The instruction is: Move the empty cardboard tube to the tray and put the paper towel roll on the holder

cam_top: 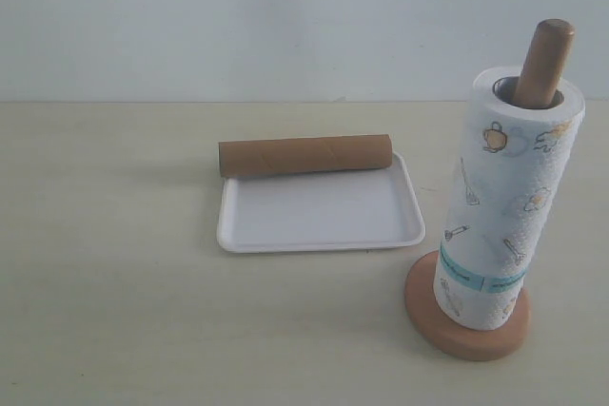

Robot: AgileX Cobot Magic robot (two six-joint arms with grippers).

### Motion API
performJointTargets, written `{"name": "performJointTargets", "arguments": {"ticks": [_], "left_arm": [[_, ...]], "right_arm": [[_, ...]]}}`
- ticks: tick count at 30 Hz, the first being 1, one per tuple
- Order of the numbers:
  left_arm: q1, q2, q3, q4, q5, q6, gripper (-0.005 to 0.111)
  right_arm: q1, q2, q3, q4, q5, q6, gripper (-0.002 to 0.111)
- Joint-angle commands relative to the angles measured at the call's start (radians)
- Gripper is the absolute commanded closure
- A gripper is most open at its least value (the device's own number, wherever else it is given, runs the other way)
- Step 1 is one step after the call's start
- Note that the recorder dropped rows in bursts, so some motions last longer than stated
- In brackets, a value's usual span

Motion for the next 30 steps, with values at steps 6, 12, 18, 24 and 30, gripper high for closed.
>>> {"name": "performJointTargets", "arguments": {"ticks": [6,12,18,24,30], "left_arm": [[0.002,-0.007,0.183,-0.289,0.092,0.233,0.103],[0.002,-0.058,0.198,-0.423,0.229,0.82,0.103],[0.002,-0.064,0.198,-0.518,0.396,1.324,0.103],[0.002,-0.064,0.198,-0.528,0.534,1.62,0.103],[0.002,-0.064,0.198,-0.547,0.778,1.873,0.103]], "right_arm": [[-0.007,-0.005,-0.001,0.0,-0.006,-0.001,0.108],[-0.007,-0.005,-0.001,0.0,-0.006,-0.001,0.108],[-0.007,-0.005,-0.001,0.0,-0.006,-0.001,0.108],[-0.007,-0.005,-0.001,0.0,-0.006,-0.001,0.108],[-0.007,-0.005,-0.001,0.0,-0.006,-0.001,0.108]]}}
